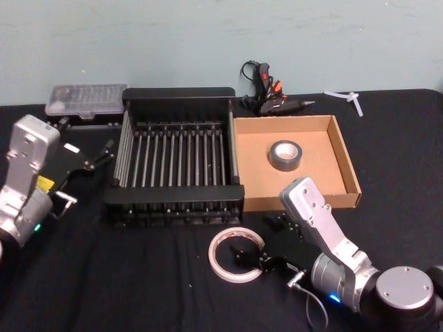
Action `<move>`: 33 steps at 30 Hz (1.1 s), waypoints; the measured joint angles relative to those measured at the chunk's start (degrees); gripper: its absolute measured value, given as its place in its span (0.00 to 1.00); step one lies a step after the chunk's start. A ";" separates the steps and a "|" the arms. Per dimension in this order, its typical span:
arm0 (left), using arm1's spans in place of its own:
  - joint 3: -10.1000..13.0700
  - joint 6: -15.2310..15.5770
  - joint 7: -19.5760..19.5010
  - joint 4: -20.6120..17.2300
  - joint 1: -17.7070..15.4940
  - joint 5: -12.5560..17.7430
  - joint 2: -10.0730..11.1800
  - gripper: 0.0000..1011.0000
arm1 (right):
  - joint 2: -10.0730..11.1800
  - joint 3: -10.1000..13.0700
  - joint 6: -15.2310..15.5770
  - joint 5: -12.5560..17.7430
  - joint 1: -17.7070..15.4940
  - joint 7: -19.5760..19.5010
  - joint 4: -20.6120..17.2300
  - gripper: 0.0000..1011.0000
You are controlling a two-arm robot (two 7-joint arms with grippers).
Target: Pick up the white tape and place it into the black box , Pick up the silver tape and place it into the brown box.
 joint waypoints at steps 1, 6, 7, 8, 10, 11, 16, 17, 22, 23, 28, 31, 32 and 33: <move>0.00 0.00 0.00 0.00 0.00 0.00 0.00 0.99 | 0.00 0.00 0.01 0.00 0.00 0.00 0.00 0.99; 0.00 0.00 0.00 0.00 0.00 0.00 0.00 0.99 | 0.00 0.03 0.00 -0.01 -0.03 -0.03 -0.02 0.99; 0.00 0.00 0.00 0.00 0.00 0.00 0.00 0.99 | 0.01 0.04 -0.01 0.00 -0.03 -0.03 -0.03 0.99; 0.00 0.00 0.00 0.00 0.00 0.00 0.00 0.99 | 0.01 0.04 -0.01 0.00 -0.03 -0.03 -0.03 0.99; 0.00 0.00 0.00 0.00 0.00 0.00 0.00 0.99 | 0.02 0.05 -0.02 -0.01 -0.03 -0.04 -0.04 0.99; 0.00 0.00 0.00 0.00 0.00 0.00 0.00 0.99 | 0.03 0.05 -0.03 -0.01 -0.03 -0.04 -0.05 0.99; 0.00 0.00 0.00 0.00 0.00 0.00 0.00 0.99 | 0.05 0.05 -0.05 0.00 -0.04 -0.03 -0.08 0.93; 0.00 0.00 0.00 0.00 0.00 0.00 0.00 0.99 | 0.05 0.05 -0.05 0.00 -0.03 -0.04 -0.08 0.90; 0.00 0.00 0.00 0.00 0.00 0.00 0.00 0.99 | 0.05 0.05 -0.07 0.01 -0.03 -0.03 -0.10 0.79; 0.00 0.00 0.00 0.00 0.00 0.00 0.00 0.99 | 0.05 0.05 -0.07 0.01 -0.03 -0.04 -0.10 0.74; 0.00 0.00 0.00 0.00 0.00 0.00 0.00 0.99 | 0.05 0.05 -0.09 0.02 -0.03 -0.04 -0.10 0.58; 0.00 0.00 0.00 0.00 0.00 0.00 0.00 0.99 | 0.05 0.05 -0.11 0.02 -0.03 -0.03 -0.10 0.50; 0.00 0.00 0.00 0.00 0.00 0.00 0.00 0.99 | 0.06 0.05 -0.11 0.02 -0.03 -0.03 -0.10 0.47; 0.00 0.00 0.00 0.00 0.00 0.00 0.00 0.99 | 0.05 0.05 -0.12 0.02 -0.03 -0.03 -0.10 0.44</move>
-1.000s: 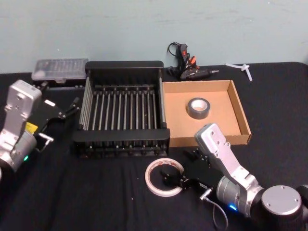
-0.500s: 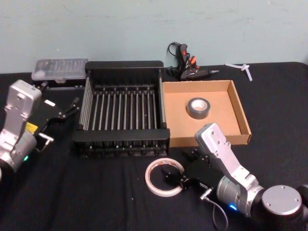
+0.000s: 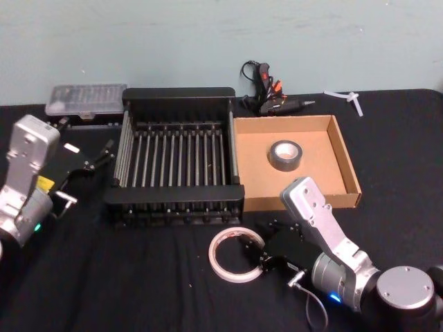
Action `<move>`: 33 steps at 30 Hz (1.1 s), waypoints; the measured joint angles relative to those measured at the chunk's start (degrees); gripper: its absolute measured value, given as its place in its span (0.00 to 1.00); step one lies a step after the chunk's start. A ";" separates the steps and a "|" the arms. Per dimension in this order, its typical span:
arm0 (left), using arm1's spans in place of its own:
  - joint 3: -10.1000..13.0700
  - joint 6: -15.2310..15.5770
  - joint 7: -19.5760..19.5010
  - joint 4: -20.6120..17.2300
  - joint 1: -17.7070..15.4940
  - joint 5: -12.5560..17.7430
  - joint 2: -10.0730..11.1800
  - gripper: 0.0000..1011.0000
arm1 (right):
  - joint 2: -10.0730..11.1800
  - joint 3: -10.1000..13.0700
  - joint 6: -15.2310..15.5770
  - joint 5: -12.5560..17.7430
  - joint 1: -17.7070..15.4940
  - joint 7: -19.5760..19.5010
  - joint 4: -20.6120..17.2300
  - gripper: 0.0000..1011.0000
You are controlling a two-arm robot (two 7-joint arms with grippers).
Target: Pick up the white tape and place it into the black box , Pick up the silver tape and place it into the brown box.
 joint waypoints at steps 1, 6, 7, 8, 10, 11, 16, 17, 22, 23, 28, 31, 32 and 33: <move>0.00 0.00 0.00 0.00 0.00 0.00 0.00 0.99 | 0.00 0.00 0.00 0.00 0.00 0.00 0.00 0.42; 0.00 0.00 0.00 0.00 0.00 0.00 0.00 0.99 | 0.00 0.00 -0.03 0.00 0.00 0.00 0.00 0.24; 0.00 0.00 0.00 0.00 0.00 0.00 0.00 0.99 | 0.00 0.00 -0.03 0.00 0.00 0.00 0.00 0.22; 0.00 0.00 0.00 0.00 0.00 0.00 0.00 0.99 | 0.00 0.00 -0.03 0.00 0.00 0.00 0.00 0.20; 0.00 0.00 0.00 0.00 0.00 0.00 0.00 0.99 | 0.00 0.00 -0.03 0.01 0.00 0.00 0.00 0.13; 0.00 0.00 0.00 0.00 0.00 0.00 0.00 0.99 | 0.00 0.00 -0.03 0.01 0.00 0.00 0.00 0.10; 0.00 0.00 0.00 0.00 0.00 0.00 0.00 0.99 | 0.00 0.00 -0.03 0.02 0.00 0.00 0.00 0.08; 0.00 0.00 0.00 0.00 0.00 0.00 0.00 0.99 | 0.00 0.00 -0.03 0.02 0.00 0.00 0.00 0.08; 0.00 0.00 0.00 0.00 0.00 0.00 0.00 0.99 | 0.06 0.01 -0.09 0.14 -0.02 0.13 0.00 0.08; 0.00 0.00 0.00 0.00 0.00 0.00 0.00 0.99 | 0.10 0.04 -0.16 0.21 -0.04 0.25 0.00 0.08; 0.00 0.00 0.00 0.00 0.00 0.00 0.00 0.99 | 0.78 0.25 -0.92 1.10 -0.24 1.41 -0.63 0.08; 0.00 0.00 0.00 0.00 0.00 0.00 0.00 0.99 | 1.36 0.44 -1.31 1.81 -0.44 2.06 -1.48 0.08; 0.00 0.00 0.00 0.00 0.00 0.00 0.00 0.99 | 1.52 0.49 -1.42 2.00 -0.49 2.24 -1.72 0.08; 0.00 0.00 0.00 0.00 0.00 0.00 0.00 0.99 | 1.89 0.59 -1.72 2.40 -0.62 2.55 -2.28 0.08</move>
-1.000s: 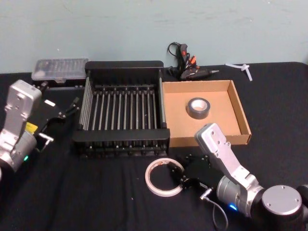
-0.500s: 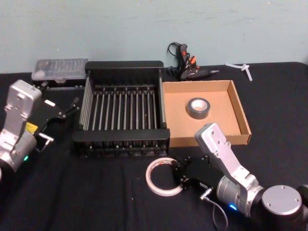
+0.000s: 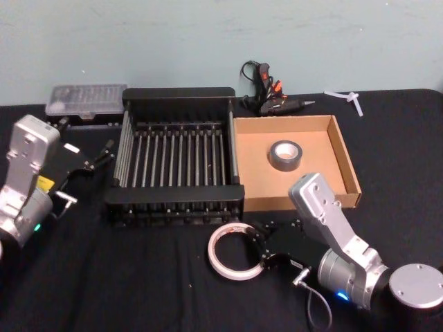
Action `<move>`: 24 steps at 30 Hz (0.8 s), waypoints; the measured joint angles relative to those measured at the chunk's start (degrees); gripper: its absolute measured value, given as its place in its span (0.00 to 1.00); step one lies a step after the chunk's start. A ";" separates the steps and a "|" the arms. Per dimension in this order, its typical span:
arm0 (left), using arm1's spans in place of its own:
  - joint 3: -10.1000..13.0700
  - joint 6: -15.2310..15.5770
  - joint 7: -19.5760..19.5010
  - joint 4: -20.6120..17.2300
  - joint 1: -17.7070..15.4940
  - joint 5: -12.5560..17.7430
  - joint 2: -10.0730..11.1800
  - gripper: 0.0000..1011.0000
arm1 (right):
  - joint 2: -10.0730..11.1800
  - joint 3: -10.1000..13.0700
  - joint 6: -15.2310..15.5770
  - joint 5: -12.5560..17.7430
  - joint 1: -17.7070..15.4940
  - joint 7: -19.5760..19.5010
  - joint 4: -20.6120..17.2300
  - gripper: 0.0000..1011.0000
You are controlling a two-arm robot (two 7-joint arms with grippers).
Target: Pick up the white tape and place it into the black box , Pick up the silver tape and place it into the brown box.
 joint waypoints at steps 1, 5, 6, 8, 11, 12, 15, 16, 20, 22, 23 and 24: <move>0.00 0.00 0.00 0.00 0.00 0.00 0.00 0.99 | 0.21 0.04 -0.12 0.16 -0.07 0.15 -0.28 0.08; 0.00 0.00 0.00 0.00 0.00 0.00 0.00 0.99 | 1.21 0.14 -0.76 1.06 -0.42 0.82 -1.73 0.08; 0.00 0.00 0.00 0.00 0.00 0.00 0.00 0.99 | 1.40 0.15 -0.92 1.25 -0.48 0.96 -2.02 0.08; 0.00 0.00 0.00 0.00 0.00 0.00 0.00 0.99 | 2.03 0.22 -1.39 1.92 -0.68 1.37 -3.01 0.08; 0.00 0.00 0.00 0.00 0.00 0.00 0.00 0.99 | 2.81 0.32 -2.04 2.81 -0.94 1.87 -4.38 0.08; 0.00 0.00 0.00 0.00 0.00 0.00 0.00 0.99 | 3.02 0.32 -2.20 3.01 -0.99 1.95 -4.73 0.08; 0.00 0.00 0.00 0.00 0.00 0.00 0.00 0.99 | 3.81 0.34 -2.91 3.86 -1.19 2.37 -5.90 0.08; 0.00 0.00 0.00 0.00 0.00 0.00 0.00 0.99 | 4.13 0.35 -3.23 4.24 -1.25 2.46 -6.45 0.08; 0.00 0.00 0.00 0.00 0.00 0.00 0.00 0.99 | 4.50 0.35 -3.70 4.89 -1.18 2.46 -7.22 0.08; 0.00 0.00 0.00 0.00 0.00 0.00 0.00 0.99 | 4.59 0.35 -3.95 5.35 -0.83 2.33 -7.59 0.08; 0.00 0.00 0.00 0.00 0.00 0.00 0.00 0.99 | 4.58 0.34 -4.12 5.59 -0.46 2.15 -7.70 0.08; 0.00 0.00 0.00 0.00 0.00 0.00 0.00 0.99 | 4.56 0.33 -4.18 5.67 -0.30 2.06 -7.71 0.08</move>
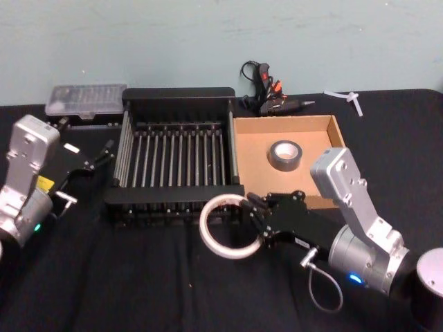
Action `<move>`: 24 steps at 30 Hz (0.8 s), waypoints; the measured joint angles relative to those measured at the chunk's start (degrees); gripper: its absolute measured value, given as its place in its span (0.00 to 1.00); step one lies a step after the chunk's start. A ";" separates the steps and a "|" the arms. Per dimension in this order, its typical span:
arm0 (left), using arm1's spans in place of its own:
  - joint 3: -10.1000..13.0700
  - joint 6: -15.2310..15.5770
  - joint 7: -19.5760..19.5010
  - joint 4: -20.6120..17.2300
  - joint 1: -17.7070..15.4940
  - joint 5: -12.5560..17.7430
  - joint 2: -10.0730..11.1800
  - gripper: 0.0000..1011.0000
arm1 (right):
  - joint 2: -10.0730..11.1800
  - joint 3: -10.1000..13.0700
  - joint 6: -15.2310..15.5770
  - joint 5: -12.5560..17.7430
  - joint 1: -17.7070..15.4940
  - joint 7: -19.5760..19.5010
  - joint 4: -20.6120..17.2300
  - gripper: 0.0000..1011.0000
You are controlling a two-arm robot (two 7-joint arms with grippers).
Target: Pick up the white tape and place it into the black box , Pick up the silver tape and place it into the brown box.
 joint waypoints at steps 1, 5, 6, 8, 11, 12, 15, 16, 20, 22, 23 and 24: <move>0.00 0.00 0.00 0.00 0.01 0.00 0.00 0.99 | -0.05 -0.03 -0.07 0.06 0.25 -0.12 0.00 0.08; 0.00 0.00 0.00 0.00 0.00 0.00 0.00 0.99 | -0.57 -0.18 -0.27 0.32 1.73 -0.88 0.29 0.08; 0.00 0.00 0.00 0.00 0.00 0.00 0.00 0.99 | -0.86 -0.25 -0.28 0.35 2.38 -1.18 0.57 0.08; 0.00 0.00 0.00 0.00 0.00 0.00 0.00 0.99 | -1.35 -0.36 -0.26 0.35 3.26 -1.57 1.04 0.08; 0.00 0.00 0.00 0.00 0.01 0.00 0.00 0.99 | -2.56 -0.58 -0.02 0.23 5.38 -2.53 2.40 0.08; 0.00 0.00 0.00 0.00 0.00 0.00 0.00 0.99 | -2.85 -0.64 0.07 0.15 5.86 -2.76 2.79 0.08; 0.00 0.00 0.00 0.00 0.00 0.00 0.00 0.99 | -4.32 -0.99 0.39 -0.47 8.18 -3.81 4.73 0.08; 0.00 0.00 0.00 0.00 0.00 0.00 0.00 0.99 | -5.04 -1.14 0.48 -0.79 9.22 -4.30 5.75 0.08; 0.00 0.00 0.00 0.00 0.00 0.00 0.00 0.99 | -7.42 -1.49 0.82 -1.73 12.48 -5.69 9.06 0.08; 0.00 0.00 0.00 0.00 0.00 0.00 0.00 0.99 | -8.38 -1.62 0.86 -2.13 13.67 -6.15 10.49 0.08; 0.00 0.00 0.00 0.00 0.01 0.00 0.00 0.99 | -9.18 -1.75 0.85 -2.52 14.78 -6.56 11.80 0.08; 0.00 0.00 0.00 0.00 0.00 0.00 0.00 0.99 | -9.67 -1.81 0.84 -2.71 15.40 -6.76 12.59 0.08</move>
